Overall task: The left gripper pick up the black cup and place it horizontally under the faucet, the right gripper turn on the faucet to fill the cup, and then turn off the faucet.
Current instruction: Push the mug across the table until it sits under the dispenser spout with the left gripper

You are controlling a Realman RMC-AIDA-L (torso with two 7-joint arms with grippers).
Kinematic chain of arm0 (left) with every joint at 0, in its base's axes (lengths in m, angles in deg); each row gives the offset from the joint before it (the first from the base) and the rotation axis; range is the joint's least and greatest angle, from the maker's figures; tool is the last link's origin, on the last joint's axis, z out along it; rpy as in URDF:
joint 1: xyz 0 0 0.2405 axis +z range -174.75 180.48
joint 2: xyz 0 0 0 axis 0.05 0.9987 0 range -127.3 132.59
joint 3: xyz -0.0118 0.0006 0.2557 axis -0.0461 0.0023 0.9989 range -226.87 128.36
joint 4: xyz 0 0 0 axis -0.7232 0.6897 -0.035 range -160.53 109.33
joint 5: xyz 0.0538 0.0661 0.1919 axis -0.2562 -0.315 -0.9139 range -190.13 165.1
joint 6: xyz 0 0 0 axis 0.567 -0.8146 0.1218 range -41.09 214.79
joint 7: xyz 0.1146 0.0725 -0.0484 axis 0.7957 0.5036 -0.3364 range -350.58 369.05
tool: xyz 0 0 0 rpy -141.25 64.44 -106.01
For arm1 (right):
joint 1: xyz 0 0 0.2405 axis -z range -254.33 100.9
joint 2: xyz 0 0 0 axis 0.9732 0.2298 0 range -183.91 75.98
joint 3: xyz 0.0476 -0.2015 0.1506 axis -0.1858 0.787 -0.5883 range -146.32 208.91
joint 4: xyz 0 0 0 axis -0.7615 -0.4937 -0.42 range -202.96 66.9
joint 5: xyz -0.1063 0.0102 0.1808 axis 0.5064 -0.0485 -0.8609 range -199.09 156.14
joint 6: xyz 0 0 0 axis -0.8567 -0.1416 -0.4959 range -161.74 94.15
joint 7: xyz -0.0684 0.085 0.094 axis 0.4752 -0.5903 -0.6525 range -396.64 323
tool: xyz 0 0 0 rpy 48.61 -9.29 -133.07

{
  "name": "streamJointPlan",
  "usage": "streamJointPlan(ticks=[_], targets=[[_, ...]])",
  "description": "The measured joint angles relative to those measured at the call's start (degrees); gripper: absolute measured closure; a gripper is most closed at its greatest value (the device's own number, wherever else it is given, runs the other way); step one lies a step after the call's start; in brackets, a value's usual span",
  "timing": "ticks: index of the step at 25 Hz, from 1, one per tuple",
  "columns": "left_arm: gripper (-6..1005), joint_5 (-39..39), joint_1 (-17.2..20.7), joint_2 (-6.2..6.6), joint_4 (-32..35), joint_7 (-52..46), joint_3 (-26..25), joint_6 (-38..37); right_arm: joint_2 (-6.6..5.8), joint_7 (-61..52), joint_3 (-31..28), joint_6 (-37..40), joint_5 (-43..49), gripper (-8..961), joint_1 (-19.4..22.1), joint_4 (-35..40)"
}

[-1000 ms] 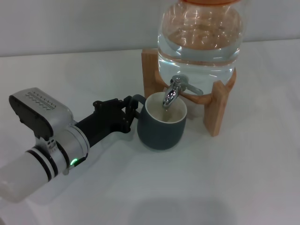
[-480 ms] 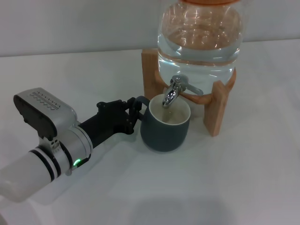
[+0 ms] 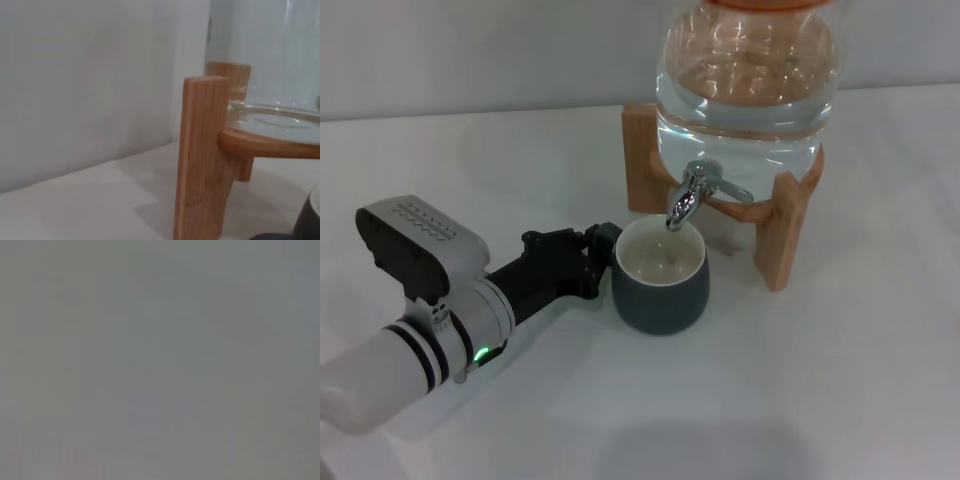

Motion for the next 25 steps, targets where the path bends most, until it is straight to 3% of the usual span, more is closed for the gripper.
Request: streamJointPlan(ticks=[11, 16, 25], targets=[[888, 0.00, -0.01, -0.01, 0.24, -0.05, 0.00, 0.12, 0.00, 0.06, 0.03, 0.12, 0.06, 111, 0.03, 0.00], [868, -2.20, 0.46, 0.01, 0.32, 0.39, -4.52, 0.01, 0.00, 0.07, -0.03, 0.17, 0.05, 111, 0.03, 0.00], [833, -3.11, 0.15, 0.08, 0.21, 0.13, -5.32, -0.38, 0.00, 0.76, -0.10, 0.27, -0.19, 111, -0.15, 0.00]])
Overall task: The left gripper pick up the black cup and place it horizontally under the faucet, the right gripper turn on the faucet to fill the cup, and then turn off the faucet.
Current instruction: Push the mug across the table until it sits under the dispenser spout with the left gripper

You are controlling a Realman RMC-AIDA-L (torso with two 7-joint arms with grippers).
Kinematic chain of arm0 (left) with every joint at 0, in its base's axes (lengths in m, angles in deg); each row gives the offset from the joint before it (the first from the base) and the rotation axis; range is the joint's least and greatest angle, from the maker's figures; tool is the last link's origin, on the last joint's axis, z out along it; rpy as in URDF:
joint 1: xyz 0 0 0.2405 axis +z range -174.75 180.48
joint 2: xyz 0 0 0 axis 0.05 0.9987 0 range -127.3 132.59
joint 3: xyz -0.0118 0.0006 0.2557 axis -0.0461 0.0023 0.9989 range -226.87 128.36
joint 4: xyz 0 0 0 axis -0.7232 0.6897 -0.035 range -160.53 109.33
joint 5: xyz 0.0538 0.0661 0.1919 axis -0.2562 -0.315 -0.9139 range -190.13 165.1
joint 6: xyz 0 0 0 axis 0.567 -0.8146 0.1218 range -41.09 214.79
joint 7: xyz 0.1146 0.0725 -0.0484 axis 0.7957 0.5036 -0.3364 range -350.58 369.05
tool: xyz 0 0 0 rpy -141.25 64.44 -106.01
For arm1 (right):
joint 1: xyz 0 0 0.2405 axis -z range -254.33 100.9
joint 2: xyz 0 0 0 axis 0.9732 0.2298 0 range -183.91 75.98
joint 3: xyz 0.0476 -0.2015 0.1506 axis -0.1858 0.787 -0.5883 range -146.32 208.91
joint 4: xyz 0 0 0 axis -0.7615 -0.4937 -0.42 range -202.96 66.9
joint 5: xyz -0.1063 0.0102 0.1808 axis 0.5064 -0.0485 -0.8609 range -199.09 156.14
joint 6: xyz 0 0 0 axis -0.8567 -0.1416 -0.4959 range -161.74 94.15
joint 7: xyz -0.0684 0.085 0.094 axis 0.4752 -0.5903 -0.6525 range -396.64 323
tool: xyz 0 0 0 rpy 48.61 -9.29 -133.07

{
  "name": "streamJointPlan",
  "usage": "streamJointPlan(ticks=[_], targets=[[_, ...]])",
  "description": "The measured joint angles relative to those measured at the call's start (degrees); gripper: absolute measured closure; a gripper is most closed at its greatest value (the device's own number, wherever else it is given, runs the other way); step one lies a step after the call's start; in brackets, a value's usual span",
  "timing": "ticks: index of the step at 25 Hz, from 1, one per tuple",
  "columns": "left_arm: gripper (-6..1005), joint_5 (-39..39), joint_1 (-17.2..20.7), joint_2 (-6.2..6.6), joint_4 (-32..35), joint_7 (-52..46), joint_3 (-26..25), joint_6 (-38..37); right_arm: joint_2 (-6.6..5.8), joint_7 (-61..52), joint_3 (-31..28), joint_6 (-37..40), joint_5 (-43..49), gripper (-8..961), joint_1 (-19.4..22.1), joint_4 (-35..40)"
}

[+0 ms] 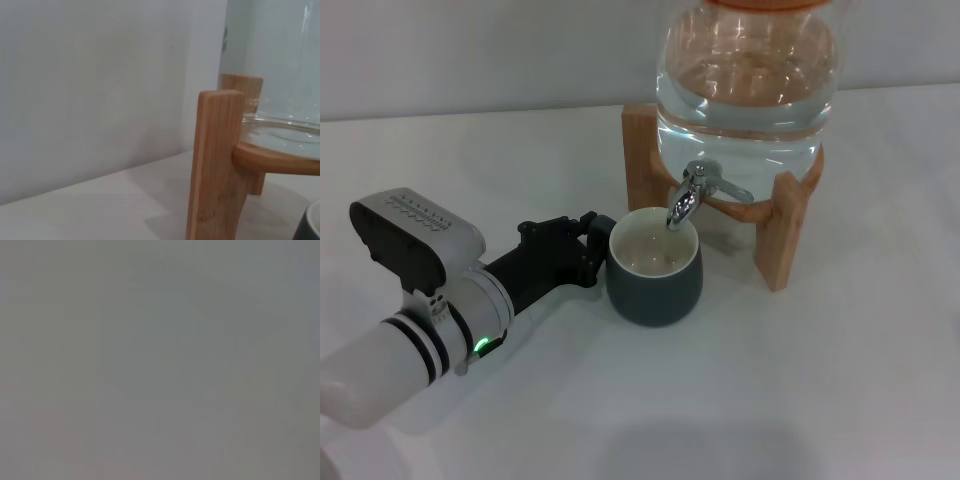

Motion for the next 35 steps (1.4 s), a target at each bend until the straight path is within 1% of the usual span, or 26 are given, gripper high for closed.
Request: streamJointPlan(ticks=[7, 18, 35], targets=[[813, -0.27, -0.01, 0.05, -0.08, 0.00, -0.45, -0.13, 0.00, 0.01, 0.00, 0.22, -0.09, 112, 0.00, 0.00], [739, -0.05, 0.08, 0.07, 0.27, -0.10, -0.56, -2.81, 0.00, 0.01, -0.01, 0.22, -0.18, 112, -0.07, 0.00], [724, 0.07, 0.05, 0.02, 0.43, 0.09, -0.57, -3.23, 0.00, 0.00, -0.10, 0.16, -0.16, 112, 0.07, -0.09]])
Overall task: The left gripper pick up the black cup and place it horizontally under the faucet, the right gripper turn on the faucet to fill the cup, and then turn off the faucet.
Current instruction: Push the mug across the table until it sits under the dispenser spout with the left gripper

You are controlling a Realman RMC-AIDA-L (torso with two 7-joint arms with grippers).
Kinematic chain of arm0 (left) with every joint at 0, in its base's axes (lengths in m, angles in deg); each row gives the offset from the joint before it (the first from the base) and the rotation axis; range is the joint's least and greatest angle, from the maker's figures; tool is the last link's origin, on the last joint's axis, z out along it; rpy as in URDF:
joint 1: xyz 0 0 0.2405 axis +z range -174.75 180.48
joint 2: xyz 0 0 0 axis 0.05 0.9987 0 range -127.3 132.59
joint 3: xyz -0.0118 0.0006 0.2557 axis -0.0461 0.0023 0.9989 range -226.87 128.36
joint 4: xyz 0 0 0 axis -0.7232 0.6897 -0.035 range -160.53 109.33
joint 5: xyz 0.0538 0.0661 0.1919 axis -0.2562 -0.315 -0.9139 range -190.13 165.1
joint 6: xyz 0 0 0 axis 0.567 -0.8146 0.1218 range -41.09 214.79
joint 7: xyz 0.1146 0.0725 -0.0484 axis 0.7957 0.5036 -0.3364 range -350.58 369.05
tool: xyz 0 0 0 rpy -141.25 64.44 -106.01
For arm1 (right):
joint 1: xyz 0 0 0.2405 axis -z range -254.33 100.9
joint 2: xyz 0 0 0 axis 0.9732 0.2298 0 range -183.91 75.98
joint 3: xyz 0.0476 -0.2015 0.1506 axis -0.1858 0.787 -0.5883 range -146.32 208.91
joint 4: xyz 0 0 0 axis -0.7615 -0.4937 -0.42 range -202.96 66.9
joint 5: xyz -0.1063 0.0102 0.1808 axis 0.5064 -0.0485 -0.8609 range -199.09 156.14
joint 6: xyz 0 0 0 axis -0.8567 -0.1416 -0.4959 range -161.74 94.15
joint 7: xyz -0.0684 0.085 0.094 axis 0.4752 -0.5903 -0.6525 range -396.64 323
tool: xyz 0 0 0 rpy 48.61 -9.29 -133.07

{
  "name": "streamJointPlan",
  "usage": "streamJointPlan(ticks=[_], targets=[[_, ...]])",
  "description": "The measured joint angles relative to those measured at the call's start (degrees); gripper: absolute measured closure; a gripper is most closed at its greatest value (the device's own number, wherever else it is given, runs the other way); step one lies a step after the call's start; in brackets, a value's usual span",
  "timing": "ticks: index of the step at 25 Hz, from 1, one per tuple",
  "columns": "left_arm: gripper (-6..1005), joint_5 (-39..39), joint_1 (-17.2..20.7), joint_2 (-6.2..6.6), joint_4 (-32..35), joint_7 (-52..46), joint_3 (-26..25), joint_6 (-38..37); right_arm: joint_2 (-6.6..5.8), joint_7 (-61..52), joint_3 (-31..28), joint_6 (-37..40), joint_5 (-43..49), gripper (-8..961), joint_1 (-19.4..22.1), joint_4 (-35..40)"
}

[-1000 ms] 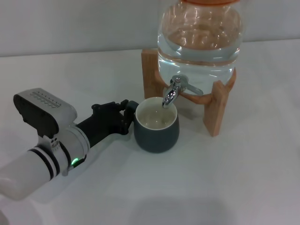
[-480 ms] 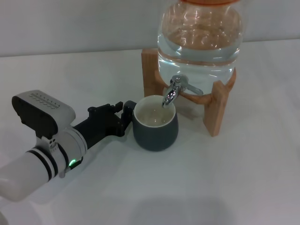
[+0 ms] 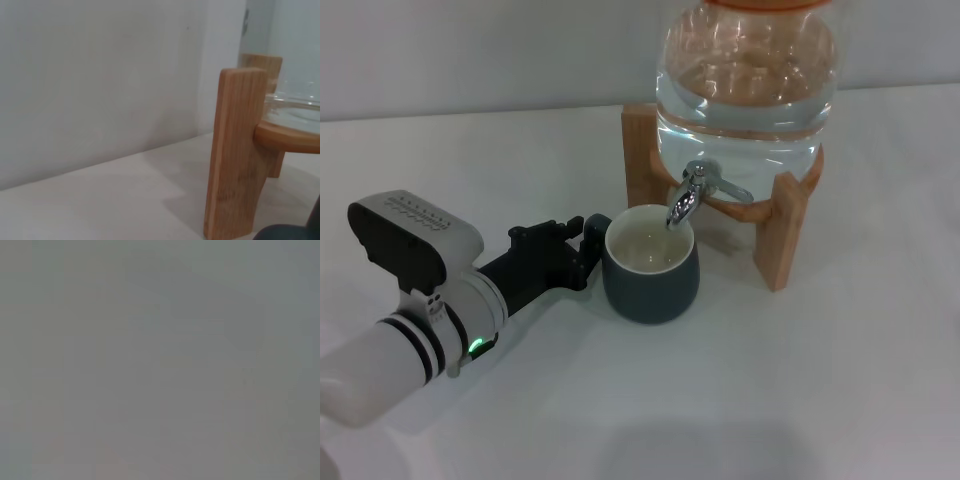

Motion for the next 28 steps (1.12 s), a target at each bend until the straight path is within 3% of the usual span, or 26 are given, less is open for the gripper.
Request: streamJointPlan(ticks=[28], targets=[[723, -0.44, -0.77, 0.15, -0.03, 0.26, -1.59, -0.79, 0.00, 0.61, -0.14, 0.45, -0.09, 111, -0.42, 0.00]])
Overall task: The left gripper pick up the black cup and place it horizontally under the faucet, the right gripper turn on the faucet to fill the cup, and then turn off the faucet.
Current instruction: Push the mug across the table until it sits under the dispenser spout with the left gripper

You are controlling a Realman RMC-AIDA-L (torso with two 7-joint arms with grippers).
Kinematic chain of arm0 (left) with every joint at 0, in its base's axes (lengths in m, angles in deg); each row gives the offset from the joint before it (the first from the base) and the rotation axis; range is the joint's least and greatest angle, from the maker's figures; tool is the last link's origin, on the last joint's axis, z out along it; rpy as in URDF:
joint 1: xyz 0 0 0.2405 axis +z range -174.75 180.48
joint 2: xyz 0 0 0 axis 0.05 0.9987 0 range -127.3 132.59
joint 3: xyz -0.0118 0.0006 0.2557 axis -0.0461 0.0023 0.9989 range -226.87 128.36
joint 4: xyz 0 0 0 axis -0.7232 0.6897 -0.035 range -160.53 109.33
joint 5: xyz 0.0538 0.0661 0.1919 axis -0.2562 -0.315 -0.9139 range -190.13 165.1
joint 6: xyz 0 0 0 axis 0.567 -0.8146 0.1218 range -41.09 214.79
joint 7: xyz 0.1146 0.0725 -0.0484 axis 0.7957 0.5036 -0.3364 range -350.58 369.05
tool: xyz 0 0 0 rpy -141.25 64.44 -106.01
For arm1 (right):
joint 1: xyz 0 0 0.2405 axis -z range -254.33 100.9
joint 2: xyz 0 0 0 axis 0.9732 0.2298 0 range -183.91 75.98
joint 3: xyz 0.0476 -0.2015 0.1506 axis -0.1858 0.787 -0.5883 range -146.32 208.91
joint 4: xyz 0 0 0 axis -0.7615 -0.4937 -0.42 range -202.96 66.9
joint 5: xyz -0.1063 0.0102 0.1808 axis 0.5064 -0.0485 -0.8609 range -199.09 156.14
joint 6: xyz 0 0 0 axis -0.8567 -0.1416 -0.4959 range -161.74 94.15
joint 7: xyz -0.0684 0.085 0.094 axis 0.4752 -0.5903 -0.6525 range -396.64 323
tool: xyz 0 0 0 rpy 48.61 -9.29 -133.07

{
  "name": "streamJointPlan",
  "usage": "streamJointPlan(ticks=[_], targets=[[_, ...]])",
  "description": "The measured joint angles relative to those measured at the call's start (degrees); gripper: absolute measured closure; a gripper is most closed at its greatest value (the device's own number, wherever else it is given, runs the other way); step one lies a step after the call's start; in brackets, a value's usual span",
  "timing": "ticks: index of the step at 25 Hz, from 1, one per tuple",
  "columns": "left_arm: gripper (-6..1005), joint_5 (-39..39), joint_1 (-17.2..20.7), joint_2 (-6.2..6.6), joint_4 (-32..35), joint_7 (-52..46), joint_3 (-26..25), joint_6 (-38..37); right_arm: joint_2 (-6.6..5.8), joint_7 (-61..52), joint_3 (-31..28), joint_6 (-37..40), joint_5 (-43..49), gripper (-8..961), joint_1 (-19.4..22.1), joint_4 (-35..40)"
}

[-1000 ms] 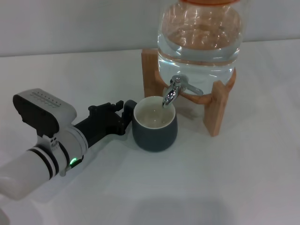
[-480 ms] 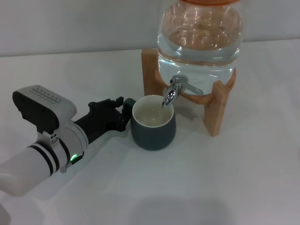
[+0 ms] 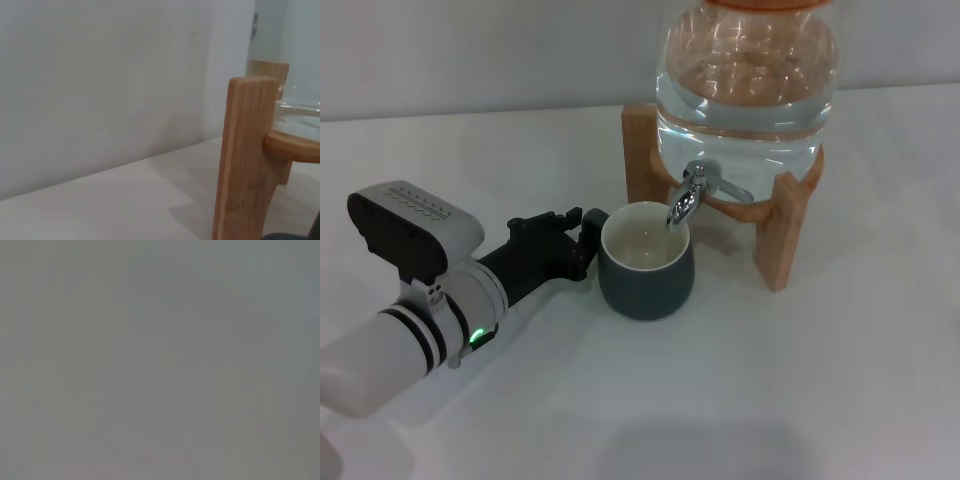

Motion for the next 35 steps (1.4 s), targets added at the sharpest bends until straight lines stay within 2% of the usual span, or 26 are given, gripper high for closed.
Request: streamJointPlan(ticks=[26, 35], targets=[[724, -0.05, -0.70, -0.17, 0.00, 0.00, 0.02, 0.14, 0.00, 0.00, 0.06, 0.36, 0.06, 112, -0.28, 0.00], [723, -3.21, -0.69, -0.08, -0.57, -0.36, 0.10, 1.66, 0.00, 0.00, 0.18, 0.75, 0.09, 111, -0.35, 0.00]])
